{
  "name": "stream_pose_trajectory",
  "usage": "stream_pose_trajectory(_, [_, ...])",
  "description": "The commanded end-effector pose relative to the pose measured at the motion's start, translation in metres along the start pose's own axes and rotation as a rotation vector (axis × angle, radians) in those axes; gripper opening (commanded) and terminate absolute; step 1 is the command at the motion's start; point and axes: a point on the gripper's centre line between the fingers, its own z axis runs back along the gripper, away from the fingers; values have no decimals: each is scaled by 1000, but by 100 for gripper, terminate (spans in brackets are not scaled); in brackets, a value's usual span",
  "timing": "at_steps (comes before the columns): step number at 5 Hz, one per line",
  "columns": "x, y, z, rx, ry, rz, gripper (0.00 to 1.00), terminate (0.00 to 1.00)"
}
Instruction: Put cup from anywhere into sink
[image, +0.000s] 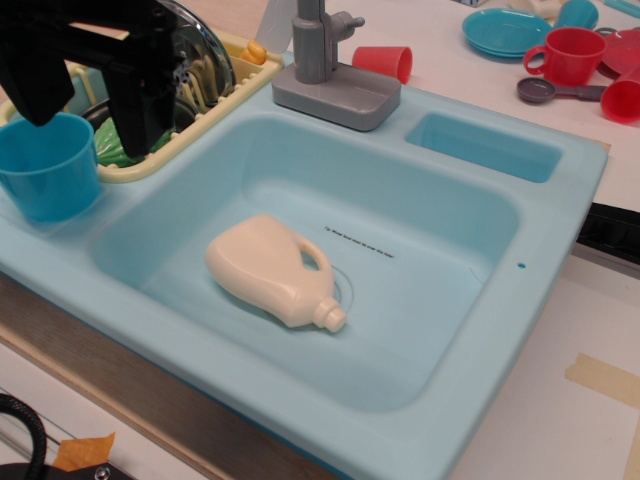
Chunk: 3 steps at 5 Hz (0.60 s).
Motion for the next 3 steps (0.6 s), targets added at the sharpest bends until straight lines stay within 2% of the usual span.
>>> stream_pose_trajectory(1, [5,14,-8,-5,-12,17,100,0])
stream_pose_trajectory(3, [10,24,-32,-41,23,17,100,0])
